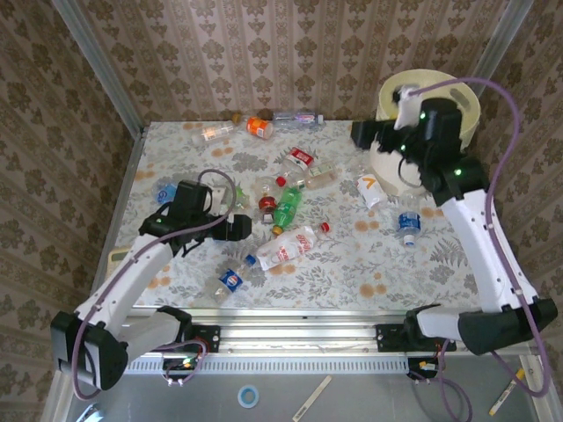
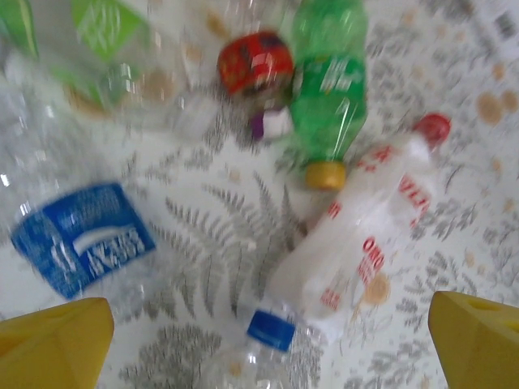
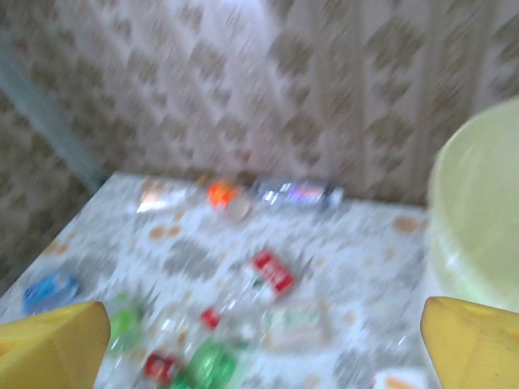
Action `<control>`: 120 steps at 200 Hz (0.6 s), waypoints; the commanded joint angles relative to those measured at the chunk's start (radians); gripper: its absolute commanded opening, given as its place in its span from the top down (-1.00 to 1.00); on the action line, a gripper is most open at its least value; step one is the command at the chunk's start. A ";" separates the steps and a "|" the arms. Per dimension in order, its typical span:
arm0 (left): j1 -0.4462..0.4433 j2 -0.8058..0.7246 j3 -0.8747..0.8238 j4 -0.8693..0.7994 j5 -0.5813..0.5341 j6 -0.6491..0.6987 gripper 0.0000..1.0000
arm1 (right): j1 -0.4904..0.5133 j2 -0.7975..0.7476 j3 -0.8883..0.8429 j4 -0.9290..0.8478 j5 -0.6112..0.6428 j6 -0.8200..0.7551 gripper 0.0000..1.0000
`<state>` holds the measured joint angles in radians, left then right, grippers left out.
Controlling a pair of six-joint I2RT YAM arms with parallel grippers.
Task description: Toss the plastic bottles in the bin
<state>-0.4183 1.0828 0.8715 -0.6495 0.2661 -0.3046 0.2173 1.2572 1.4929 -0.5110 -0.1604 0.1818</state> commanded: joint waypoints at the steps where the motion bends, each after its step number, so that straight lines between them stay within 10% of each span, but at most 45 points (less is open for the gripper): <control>1: -0.015 0.056 0.037 -0.172 0.030 -0.044 -0.99 | 0.089 -0.065 -0.113 -0.174 0.027 0.110 -1.00; 120: -0.180 0.363 0.087 -0.362 -0.141 -0.098 -0.87 | 0.326 -0.322 -0.492 -0.304 0.002 0.442 -1.00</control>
<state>-0.5789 1.4281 0.9394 -0.9310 0.1745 -0.3939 0.5350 0.9848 1.0294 -0.7540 -0.1513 0.5755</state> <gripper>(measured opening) 0.946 0.999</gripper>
